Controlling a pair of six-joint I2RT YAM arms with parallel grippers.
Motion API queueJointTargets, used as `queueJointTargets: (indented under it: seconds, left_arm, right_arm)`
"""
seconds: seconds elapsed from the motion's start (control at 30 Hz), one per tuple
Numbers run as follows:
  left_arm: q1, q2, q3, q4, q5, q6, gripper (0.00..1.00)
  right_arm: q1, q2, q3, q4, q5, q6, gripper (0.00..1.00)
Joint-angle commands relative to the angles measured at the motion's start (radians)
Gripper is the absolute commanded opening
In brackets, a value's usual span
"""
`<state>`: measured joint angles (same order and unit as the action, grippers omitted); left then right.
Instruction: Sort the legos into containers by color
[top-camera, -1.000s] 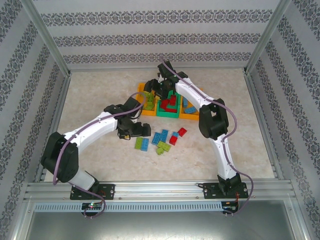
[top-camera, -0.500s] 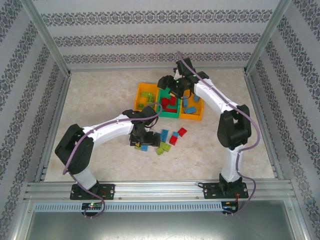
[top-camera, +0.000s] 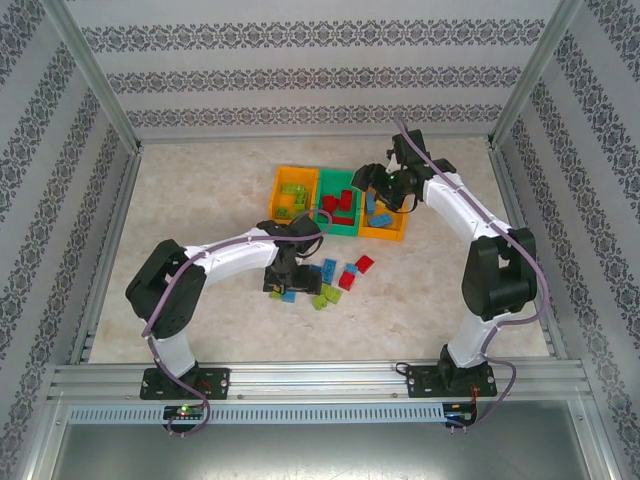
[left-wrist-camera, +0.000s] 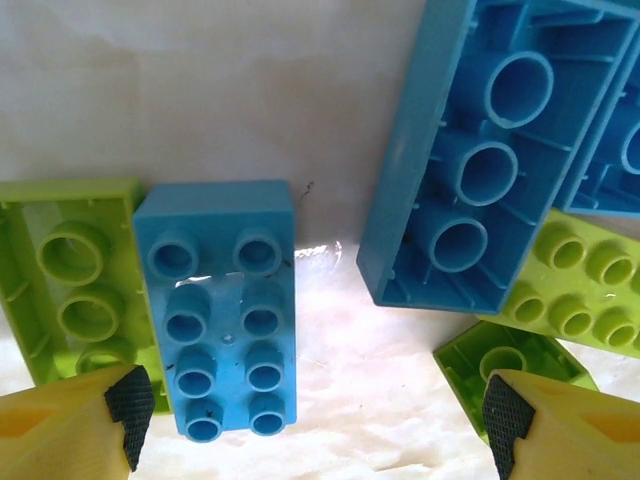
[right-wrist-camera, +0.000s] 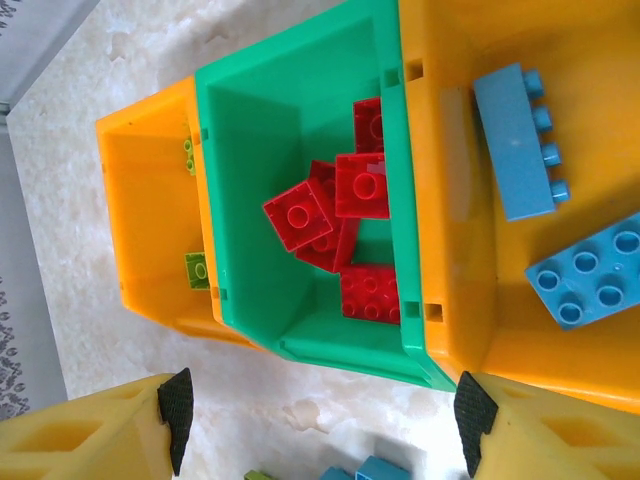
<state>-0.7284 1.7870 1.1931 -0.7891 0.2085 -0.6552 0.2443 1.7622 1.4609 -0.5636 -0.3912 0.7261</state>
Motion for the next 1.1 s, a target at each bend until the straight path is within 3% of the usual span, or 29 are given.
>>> queueJointTargets:
  seconds: [0.0,0.3,0.63,1.07]
  left_arm:
    - [-0.024,0.026,0.031,0.028,-0.02,0.033,0.87]
    - [-0.049,0.054,0.043,0.02,-0.017,0.068,0.87]
    - [-0.049,0.02,0.002,-0.03,-0.127,0.016,0.85]
    - [-0.048,0.046,-0.018,0.0,-0.154,-0.035,0.66]
  right_arm:
    - [-0.004,-0.05,-0.024,0.016,0.024,-0.02,0.73]
    - [-0.009,-0.09,-0.073,0.016,0.049,-0.011,0.73]
    - [-0.009,-0.084,-0.081,0.014,0.057,-0.009,0.73]
    - [-0.011,-0.082,-0.071,-0.005,0.059,-0.042,0.73]
